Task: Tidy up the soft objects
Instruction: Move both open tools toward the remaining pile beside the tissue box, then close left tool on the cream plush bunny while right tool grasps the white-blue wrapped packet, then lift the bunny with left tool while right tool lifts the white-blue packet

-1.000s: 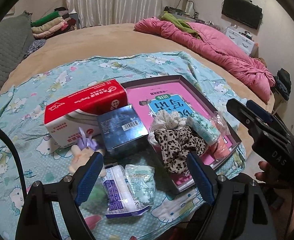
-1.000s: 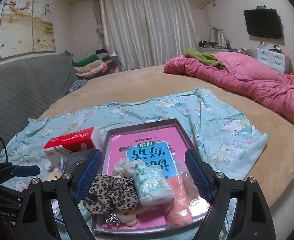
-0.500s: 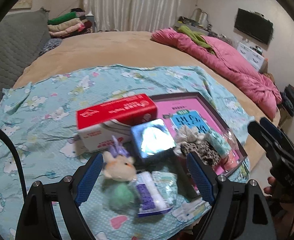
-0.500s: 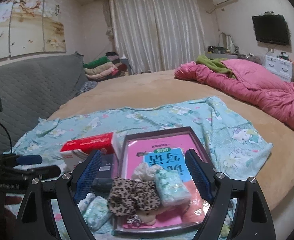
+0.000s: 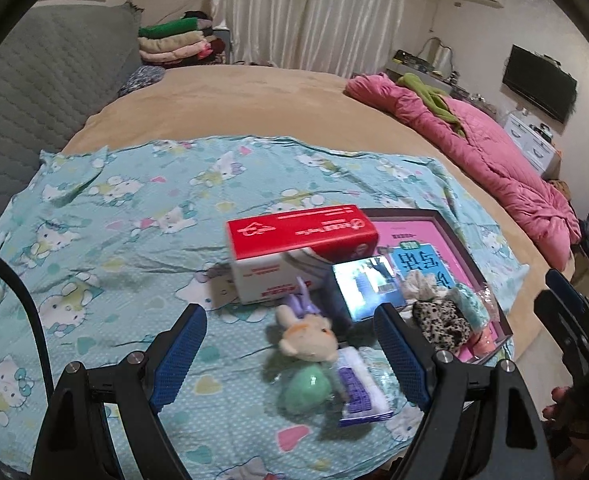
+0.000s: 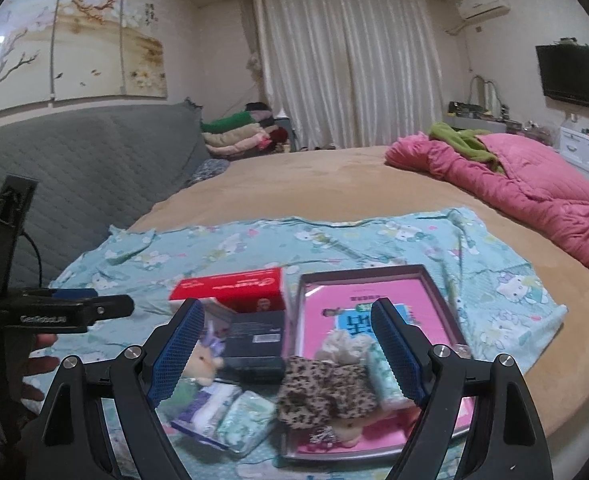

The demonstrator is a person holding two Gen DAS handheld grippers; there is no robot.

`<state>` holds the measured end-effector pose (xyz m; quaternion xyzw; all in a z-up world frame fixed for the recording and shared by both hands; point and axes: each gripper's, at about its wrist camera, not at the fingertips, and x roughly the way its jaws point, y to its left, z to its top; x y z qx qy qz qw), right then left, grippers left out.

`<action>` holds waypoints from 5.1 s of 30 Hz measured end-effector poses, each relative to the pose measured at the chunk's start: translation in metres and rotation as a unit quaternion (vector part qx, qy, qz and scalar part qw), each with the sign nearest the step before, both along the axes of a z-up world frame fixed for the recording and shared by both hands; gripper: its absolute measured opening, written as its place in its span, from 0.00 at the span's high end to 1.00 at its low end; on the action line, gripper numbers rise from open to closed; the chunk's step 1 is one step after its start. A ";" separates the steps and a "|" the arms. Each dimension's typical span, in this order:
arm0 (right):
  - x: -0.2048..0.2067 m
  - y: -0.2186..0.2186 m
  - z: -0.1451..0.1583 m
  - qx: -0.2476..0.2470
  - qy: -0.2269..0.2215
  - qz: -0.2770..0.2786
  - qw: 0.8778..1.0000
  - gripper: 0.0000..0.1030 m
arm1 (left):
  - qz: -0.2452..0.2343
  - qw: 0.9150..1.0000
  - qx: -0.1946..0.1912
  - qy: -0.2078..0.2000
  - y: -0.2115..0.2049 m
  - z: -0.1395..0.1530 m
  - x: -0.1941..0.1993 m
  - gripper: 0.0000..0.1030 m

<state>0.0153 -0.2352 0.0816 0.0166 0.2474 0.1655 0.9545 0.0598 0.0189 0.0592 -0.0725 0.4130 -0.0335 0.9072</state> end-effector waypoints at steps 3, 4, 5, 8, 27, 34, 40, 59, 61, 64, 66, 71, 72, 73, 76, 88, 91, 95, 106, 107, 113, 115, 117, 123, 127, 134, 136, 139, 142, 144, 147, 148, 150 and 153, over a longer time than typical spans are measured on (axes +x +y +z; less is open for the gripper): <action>-0.003 0.013 0.000 -0.006 0.000 0.015 1.000 0.16 | 0.010 1.000 -0.002 0.003 0.011 -0.002 -0.002 0.17; -0.004 0.016 0.000 -0.007 0.002 0.019 1.000 0.16 | 0.013 1.000 -0.002 0.004 0.014 -0.003 -0.003 0.17; -0.003 0.017 0.000 -0.008 0.003 0.022 1.000 0.16 | 0.016 1.000 -0.003 0.007 0.017 -0.005 -0.003 0.17; -0.005 0.026 -0.002 -0.013 0.005 0.032 0.999 0.16 | 0.020 1.000 -0.005 0.008 0.024 -0.007 -0.005 0.17; -0.009 0.066 -0.044 -0.050 0.062 0.086 0.993 0.16 | 0.017 0.999 -0.025 0.038 0.030 -0.046 0.000 0.17; -0.010 0.089 -0.077 -0.086 0.099 0.126 0.983 0.16 | 0.015 0.998 -0.033 0.049 0.032 -0.062 0.003 0.17; -0.008 0.106 -0.102 -0.124 0.123 0.144 0.974 0.16 | 0.015 0.997 -0.041 0.058 0.034 -0.073 0.005 0.17; 0.019 0.122 -0.147 -0.216 0.135 0.144 0.956 0.16 | -0.002 0.992 -0.097 0.084 0.031 -0.099 0.029 0.17; 0.021 0.120 -0.145 -0.207 0.136 0.146 0.958 0.17 | -0.003 0.991 -0.100 0.085 0.029 -0.100 0.032 0.17; 0.027 0.113 -0.142 -0.190 0.137 0.144 0.962 0.26 | -0.004 0.990 -0.106 0.090 0.028 -0.105 0.037 0.17; 0.033 0.107 -0.140 -0.180 0.138 0.137 0.964 0.36 | -0.002 0.989 -0.113 0.094 0.029 -0.108 0.039 0.17; 0.049 0.097 -0.141 -0.159 0.145 0.133 0.968 0.39 | 0.000 0.987 -0.124 0.099 0.031 -0.113 0.043 0.17; 0.052 0.096 -0.142 -0.157 0.148 0.133 0.967 0.39 | 0.000 0.987 -0.126 0.099 0.031 -0.114 0.044 0.17; 0.055 0.096 -0.144 -0.158 0.153 0.132 0.967 0.39 | 0.000 0.987 -0.128 0.099 0.031 -0.114 0.045 0.17; 0.058 0.099 -0.152 -0.163 0.172 0.129 0.963 0.39 | -0.001 0.986 -0.130 0.100 0.030 -0.116 0.049 0.17; 0.057 0.110 -0.162 -0.177 0.173 0.155 0.956 0.57 | -0.008 0.982 -0.149 0.119 0.021 -0.130 0.066 0.17; 0.057 0.107 -0.161 -0.171 0.171 0.155 0.958 0.57 | -0.006 0.978 -0.163 0.133 0.019 -0.138 0.073 0.17; 0.057 0.104 -0.159 -0.167 0.170 0.156 0.959 0.57 | 0.001 0.968 -0.193 0.158 0.016 -0.155 0.086 0.17; 0.058 0.096 -0.157 -0.147 0.171 0.159 0.961 0.57 | -0.021 0.958 -0.238 0.160 0.006 -0.164 0.097 0.54; 0.059 0.095 -0.156 -0.144 0.171 0.159 0.962 0.57 | -0.020 0.958 -0.241 0.154 0.006 -0.163 0.095 0.54; 0.056 0.091 -0.145 -0.126 0.157 0.158 0.967 0.57 | -0.013 0.968 -0.225 0.113 0.016 -0.134 0.075 0.54; 0.055 0.088 -0.141 -0.118 0.150 0.158 0.969 0.58 | -0.010 0.971 -0.214 0.101 0.020 -0.124 0.068 0.54; 0.053 0.087 -0.135 -0.111 0.141 0.158 0.971 0.57 | -0.007 0.976 -0.197 0.090 0.022 -0.114 0.061 0.54; 0.041 0.081 -0.115 -0.093 0.109 0.163 0.976 0.58 | -0.005 0.982 -0.176 0.061 0.030 -0.086 0.046 0.54; 0.039 0.077 -0.107 -0.079 0.105 0.161 0.978 0.58 | -0.005 0.986 -0.157 0.048 0.028 -0.072 0.040 0.54; 0.036 0.072 -0.094 -0.059 0.089 0.156 0.982 0.57 | -0.007 0.990 -0.134 0.032 0.022 -0.051 0.028 0.55; 0.032 0.066 -0.088 -0.045 0.082 0.153 0.984 0.58 | -0.009 0.991 -0.128 0.029 0.017 -0.047 0.026 0.54; 0.033 0.057 -0.082 -0.033 0.073 0.145 0.986 0.57 | -0.014 0.993 -0.116 0.024 0.007 -0.041 0.023 0.55; 0.034 0.048 -0.077 -0.018 0.069 0.135 0.988 0.57 | -0.020 0.995 -0.100 0.021 -0.003 -0.036 0.020 0.55; 0.034 0.042 -0.072 -0.010 0.063 0.128 0.990 0.57 | -0.021 0.995 -0.093 0.018 -0.010 -0.032 0.019 0.55; 0.033 0.033 -0.066 -0.001 0.056 0.119 0.991 0.57 | -0.023 0.996 -0.082 0.014 -0.019 -0.027 0.018 0.55; 0.033 0.029 -0.064 0.001 0.054 0.116 0.992 0.57 | -0.024 0.997 -0.079 0.012 -0.022 -0.026 0.017 0.55; 0.033 0.023 -0.061 0.005 0.049 0.111 0.993 0.57 | -0.026 0.997 -0.076 0.010 -0.027 -0.023 0.016 0.55; 0.033 0.013 -0.056 0.014 0.043 0.102 0.994 0.57 | -0.032 0.997 -0.068 0.009 -0.035 -0.019 0.015 0.55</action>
